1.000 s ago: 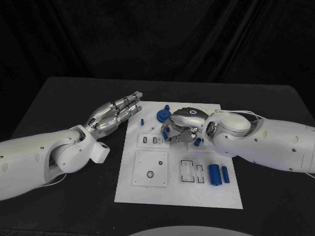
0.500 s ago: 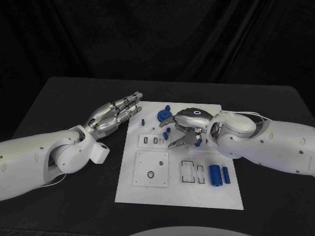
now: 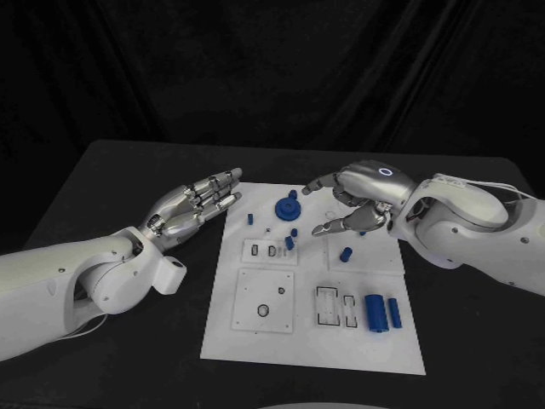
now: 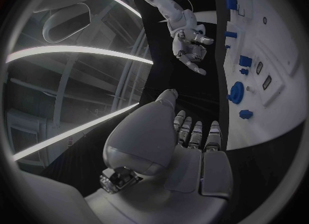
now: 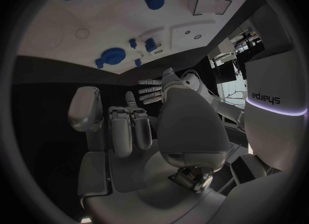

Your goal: Assemble the parts on the task board

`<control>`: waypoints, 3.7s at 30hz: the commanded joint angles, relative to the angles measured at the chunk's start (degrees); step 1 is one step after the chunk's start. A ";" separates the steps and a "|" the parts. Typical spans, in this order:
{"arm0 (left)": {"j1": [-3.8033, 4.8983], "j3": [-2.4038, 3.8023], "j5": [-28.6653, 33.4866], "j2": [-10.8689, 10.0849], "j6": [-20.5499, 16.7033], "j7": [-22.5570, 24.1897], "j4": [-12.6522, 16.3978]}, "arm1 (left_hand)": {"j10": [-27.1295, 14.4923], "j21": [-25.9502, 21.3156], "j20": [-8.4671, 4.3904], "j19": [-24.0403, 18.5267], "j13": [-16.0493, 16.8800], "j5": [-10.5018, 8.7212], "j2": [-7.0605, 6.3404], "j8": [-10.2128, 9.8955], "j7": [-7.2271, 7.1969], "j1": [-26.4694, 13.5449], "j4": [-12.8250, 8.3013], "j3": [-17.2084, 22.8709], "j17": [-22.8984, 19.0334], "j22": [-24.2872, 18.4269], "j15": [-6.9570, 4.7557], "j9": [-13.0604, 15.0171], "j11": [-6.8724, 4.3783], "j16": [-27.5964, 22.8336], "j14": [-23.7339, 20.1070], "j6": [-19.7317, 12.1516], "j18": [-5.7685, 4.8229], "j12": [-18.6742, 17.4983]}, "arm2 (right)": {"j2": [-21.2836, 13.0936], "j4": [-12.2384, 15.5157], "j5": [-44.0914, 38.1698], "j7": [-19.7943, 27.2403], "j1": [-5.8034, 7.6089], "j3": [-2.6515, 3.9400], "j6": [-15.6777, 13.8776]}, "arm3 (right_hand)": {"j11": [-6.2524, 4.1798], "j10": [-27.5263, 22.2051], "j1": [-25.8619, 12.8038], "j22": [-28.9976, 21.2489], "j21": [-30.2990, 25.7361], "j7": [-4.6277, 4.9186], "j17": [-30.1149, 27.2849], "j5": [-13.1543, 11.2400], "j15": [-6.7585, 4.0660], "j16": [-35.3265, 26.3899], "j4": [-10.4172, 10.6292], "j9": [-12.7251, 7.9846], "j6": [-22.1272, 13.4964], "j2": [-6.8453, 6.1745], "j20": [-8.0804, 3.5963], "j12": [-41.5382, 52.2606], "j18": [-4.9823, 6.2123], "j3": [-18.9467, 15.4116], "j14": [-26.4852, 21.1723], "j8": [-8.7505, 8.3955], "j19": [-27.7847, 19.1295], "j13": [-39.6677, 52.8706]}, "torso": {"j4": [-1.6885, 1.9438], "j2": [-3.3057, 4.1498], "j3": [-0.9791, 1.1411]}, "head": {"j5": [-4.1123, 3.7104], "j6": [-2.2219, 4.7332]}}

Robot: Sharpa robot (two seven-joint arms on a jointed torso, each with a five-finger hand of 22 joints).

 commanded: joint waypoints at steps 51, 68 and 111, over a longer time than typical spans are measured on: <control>11.02 0.09 -41.54 17.28 12.47 -67.47 -6.15 | 78.38 84.34 -4.90 77.35 86.50 -20.42 -0.13 31.54 0.41 -24.70 5.66 -11.42 88.63 81.05 -4.84 26.36 -1.39 86.72 85.93 35.40 -6.95 87.48 | -3.79 -1.68 5.00 -4.91 -0.24 -0.03 -2.40 | 1.33 6.02 3.77 9.22 2.90 1.46 15.10 6.81 0.90 0.15 -1.12 -1.73 8.51 8.93 0.73 0.15 -0.03 1.79 6.06 3.90 1.97 15.05 | -5.08 -7.23 5.99 | 4.73 -7.54; 10.96 0.09 -41.55 22.26 13.20 -66.44 -10.82 | 78.38 83.74 -4.52 76.96 86.50 -20.04 -0.32 22.46 1.83 -22.80 4.62 -8.88 88.63 80.77 -4.15 25.33 -0.38 86.72 85.93 34.00 -6.86 87.48 | -3.74 -2.05 5.00 -4.23 -0.55 -0.03 -3.40 | 1.36 6.02 3.77 9.20 2.82 1.50 15.10 7.59 0.93 0.15 -1.07 -1.90 8.60 9.42 0.75 0.15 -0.01 1.79 6.06 3.86 1.94 15.05 | -5.77 -6.69 6.89 | 5.39 -7.54; 10.32 0.06 -41.55 24.36 16.89 -67.96 -14.65 | 78.38 82.55 -5.21 76.27 86.50 -20.60 -1.11 21.43 0.65 -23.89 3.82 -5.74 88.63 80.60 -4.98 36.34 -1.36 86.72 85.93 36.45 -6.57 87.48 | -3.68 -3.23 5.00 -4.16 -1.53 -0.03 -2.21 | 1.43 6.02 3.99 9.07 2.34 1.57 15.10 8.00 0.97 0.15 -1.25 -2.03 8.58 9.50 0.77 0.15 0.09 1.76 6.06 3.79 1.78 15.05 | -6.17 -6.23 7.42 | 5.97 -7.54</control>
